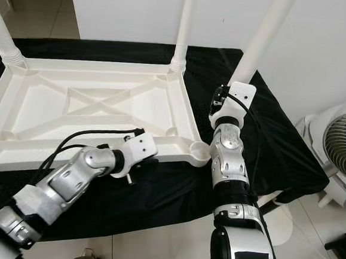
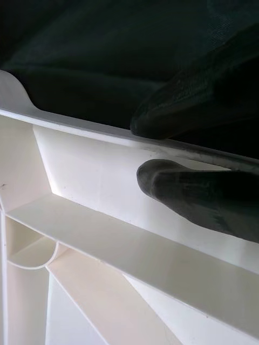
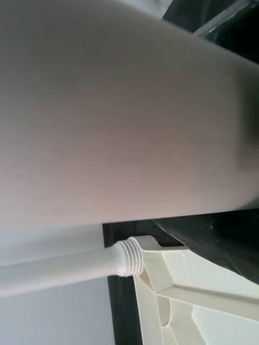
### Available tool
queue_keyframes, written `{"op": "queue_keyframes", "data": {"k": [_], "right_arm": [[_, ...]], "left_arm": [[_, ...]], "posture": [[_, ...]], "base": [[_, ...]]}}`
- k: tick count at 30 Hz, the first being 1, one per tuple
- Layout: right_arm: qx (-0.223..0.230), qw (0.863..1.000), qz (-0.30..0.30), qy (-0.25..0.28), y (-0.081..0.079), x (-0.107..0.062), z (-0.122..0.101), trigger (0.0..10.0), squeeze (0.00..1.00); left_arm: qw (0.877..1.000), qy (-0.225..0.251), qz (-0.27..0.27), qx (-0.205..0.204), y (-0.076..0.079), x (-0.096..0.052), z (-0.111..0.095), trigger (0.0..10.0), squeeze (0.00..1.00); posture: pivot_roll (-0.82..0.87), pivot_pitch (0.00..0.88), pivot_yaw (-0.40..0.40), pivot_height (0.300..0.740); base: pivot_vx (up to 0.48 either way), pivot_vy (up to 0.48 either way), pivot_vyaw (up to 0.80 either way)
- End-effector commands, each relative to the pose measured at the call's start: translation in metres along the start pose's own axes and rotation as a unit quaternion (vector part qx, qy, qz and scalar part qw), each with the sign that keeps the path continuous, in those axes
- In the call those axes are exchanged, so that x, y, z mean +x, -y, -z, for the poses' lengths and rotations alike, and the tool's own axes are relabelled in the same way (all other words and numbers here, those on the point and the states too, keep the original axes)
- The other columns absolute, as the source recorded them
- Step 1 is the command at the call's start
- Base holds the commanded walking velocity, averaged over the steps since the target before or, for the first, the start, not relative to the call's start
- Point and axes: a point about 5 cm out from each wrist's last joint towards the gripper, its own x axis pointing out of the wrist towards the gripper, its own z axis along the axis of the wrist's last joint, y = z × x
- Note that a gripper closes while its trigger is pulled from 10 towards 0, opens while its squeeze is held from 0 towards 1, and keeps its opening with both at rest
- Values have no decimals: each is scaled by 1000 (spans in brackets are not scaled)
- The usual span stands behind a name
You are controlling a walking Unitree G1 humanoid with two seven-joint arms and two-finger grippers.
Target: Building children table
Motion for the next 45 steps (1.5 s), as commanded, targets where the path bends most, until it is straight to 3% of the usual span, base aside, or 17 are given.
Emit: {"op": "queue_keyframes", "data": {"k": [1, 2, 4, 11, 12, 14, 15, 17, 18, 25, 31, 34, 35, 37, 45], "right_arm": [[-2, 1000, -10, -7, -3, 0, 2, 10000, 0], [-3, 1000, -16, -8, -5, -1, 3, 10000, 0], [-4, 1000, -27, -10, -8, -2, 3, 10000, 0], [-5, 997, -69, -20, -15, -6, 8, 10000, 0], [-8, 997, -79, -23, -16, -8, 9, 10000, 0], [-15, 995, -98, -30, -18, -13, 13, 10000, 0], [-17, 994, -105, -33, -18, -14, 15, 10000, 0], [-17, 994, -106, -34, -18, -14, 16, 10000, 0], [-22, 993, -108, -35, -18, -15, 17, 10000, 0], [-33, 991, -128, -34, -19, -17, 19, 10000, 0], [-27, 985, -167, -35, -26, -28, 23, 10000, 0], [-26, 984, -173, -35, -27, -29, 24, 10000, 0], [-25, 982, -181, -36, -30, -34, 27, 10000, 0], [-24, 982, -184, -37, -31, -35, 28, 10000, 0], [-14, 980, -196, -34, -31, -47, 33, 10000, 0]], "left_arm": [[999, -35, 23, -10, 5, -4, 16, 10000, 0], [999, -37, 18, -10, 3, -6, 18, 9412, 0], [999, -45, 5, -13, -1, -10, 23, 10000, 0], [997, -39, -38, -50, -13, -12, 27, 10000, 0], [998, -31, -36, -51, -14, -14, 22, 10000, 1000], [998, -19, -46, -46, -20, -16, 14, 10000, 1000], [998, -12, -50, -40, -23, -18, 10, 10000, 475], [998, -10, -49, -39, -23, -19, 9, 10000, 475], [998, -2, -45, -36, -24, -22, 6, 10000, 0], [996, 63, -41, -38, -28, -30, -12, 10000, 0], [983, 156, -67, -73, -19, -31, -38, 10000, 0], [981, 163, -75, -79, -18, -31, -41, 10000, 0], [980, 176, -69, -68, -9, -28, -44, 10000, 0], [980, 179, -64, -61, -5, -27, -44, 10000, 0], [982, 167, -46, -70, 5, -24, -39, 10000, 0]], "posture": [[107, 26, -53, 740], [107, 26, -53, 740], [105, 24, -58, 740], [105, 25, -63, 740], [105, 30, -71, 740], [108, 32, -72, 740], [110, 35, -73, 740], [110, 35, -73, 740], [111, 37, -73, 740], [114, 42, -73, 740], [118, 53, -80, 740], [118, 53, -80, 740], [119, 53, -83, 740], [118, 55, -87, 740], [117, 56, -90, 740]], "base": [[0, 0, 0], [0, 0, 0], [0, 0, 0], [0, 0, 0], [0, 0, 0], [0, 0, 0], [0, 0, 0], [0, 0, 0], [0, 0, 0], [0, 0, 0], [0, 0, 0], [0, 0, 0], [0, 0, 0], [0, 0, 0], [0, 0, 0]]}}
